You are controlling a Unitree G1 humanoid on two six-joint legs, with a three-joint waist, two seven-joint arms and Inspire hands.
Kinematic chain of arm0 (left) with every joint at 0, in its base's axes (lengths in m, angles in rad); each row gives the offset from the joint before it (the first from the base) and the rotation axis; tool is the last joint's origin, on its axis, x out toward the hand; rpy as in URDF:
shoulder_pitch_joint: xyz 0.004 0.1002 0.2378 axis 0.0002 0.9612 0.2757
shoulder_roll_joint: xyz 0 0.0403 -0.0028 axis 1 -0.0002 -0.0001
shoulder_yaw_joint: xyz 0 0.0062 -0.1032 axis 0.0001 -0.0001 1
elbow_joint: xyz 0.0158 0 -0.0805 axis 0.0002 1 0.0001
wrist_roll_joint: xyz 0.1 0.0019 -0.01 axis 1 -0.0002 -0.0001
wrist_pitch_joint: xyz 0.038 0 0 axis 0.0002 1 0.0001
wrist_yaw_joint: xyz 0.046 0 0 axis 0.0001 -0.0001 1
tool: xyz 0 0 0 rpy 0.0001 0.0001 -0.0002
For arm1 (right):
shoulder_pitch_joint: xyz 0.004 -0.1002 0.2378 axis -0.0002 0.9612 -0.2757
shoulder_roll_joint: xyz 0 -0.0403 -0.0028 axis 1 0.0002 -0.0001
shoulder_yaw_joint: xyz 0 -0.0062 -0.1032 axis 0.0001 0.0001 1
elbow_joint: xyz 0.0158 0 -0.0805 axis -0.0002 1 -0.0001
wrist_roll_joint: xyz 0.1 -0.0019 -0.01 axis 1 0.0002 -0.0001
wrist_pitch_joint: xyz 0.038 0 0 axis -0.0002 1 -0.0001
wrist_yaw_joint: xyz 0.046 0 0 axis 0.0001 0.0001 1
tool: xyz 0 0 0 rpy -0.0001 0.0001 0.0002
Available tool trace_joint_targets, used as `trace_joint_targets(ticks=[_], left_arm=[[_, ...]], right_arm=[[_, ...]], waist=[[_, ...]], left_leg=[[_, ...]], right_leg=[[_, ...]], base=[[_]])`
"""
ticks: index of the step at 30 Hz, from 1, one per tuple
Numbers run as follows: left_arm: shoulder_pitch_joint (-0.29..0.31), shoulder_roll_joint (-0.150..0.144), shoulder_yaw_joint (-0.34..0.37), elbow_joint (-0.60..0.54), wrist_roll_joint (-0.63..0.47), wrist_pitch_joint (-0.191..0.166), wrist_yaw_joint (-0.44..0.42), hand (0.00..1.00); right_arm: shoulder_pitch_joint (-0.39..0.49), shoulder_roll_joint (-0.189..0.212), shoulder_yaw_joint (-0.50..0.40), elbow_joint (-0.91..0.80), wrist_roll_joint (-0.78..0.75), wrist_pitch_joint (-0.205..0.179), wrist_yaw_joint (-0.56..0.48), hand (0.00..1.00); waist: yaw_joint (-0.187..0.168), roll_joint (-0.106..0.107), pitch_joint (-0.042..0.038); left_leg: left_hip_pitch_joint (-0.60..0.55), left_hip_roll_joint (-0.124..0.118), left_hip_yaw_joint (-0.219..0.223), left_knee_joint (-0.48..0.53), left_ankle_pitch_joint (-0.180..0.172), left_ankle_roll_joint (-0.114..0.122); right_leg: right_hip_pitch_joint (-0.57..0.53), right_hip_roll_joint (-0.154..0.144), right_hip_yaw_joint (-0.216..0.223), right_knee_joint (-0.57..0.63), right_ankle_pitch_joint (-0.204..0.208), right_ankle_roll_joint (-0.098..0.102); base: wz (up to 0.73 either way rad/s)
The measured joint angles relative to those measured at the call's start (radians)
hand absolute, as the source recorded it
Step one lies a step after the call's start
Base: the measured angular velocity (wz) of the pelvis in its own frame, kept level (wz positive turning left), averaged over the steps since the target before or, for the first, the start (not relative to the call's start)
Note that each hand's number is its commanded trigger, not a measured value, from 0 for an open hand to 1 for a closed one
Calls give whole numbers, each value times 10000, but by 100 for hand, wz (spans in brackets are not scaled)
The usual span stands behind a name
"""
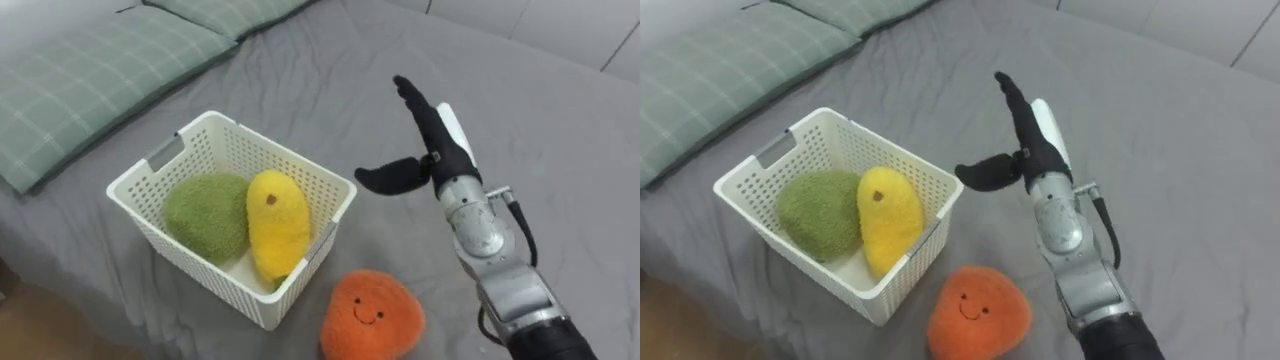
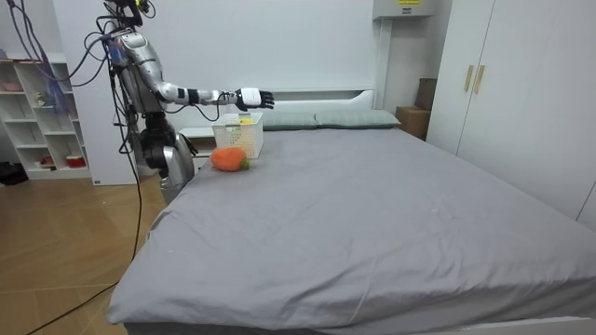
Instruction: Collect toys from the bed
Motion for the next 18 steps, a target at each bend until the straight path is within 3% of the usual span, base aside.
trace_joint_targets(ticks=[4, 8, 11, 18], left_arm=[[79, -75, 86, -3, -9, -25, 8, 0], [-2, -147, 64, -32, -144, -114, 10, 0], [-11, -177, -93, -122, -309, -114, 10, 0], [-78, -195, -132, -186, -296, -127, 32, 0]], right_arm=[[191, -84, -323, -7, 227, -11, -5, 0], [317, -83, -319, -2, 272, -63, 12, 0], [422, -78, -207, 145, 347, -65, 70, 0], [1162, -63, -201, 807, 41, -44, 367, 0]], waist=[[-294, 12, 5], [-345, 18, 9], [-555, 29, 17], [-594, 51, 30]], left_leg=[[110, 63, 208, -25, -20, -23], [137, 124, 453, -41, -76, -24], [127, 128, 498, -13, -120, -14], [64, 150, 565, -6, -180, -18]], right_leg=[[-18, 31, 181, 24, 3, -4], [-56, 70, 397, 21, 27, -30], [-68, 73, 392, 9, 27, -30], [-104, 86, 328, -1, 27, -30]], base=[[-16], [-16], [-2], [-1]])
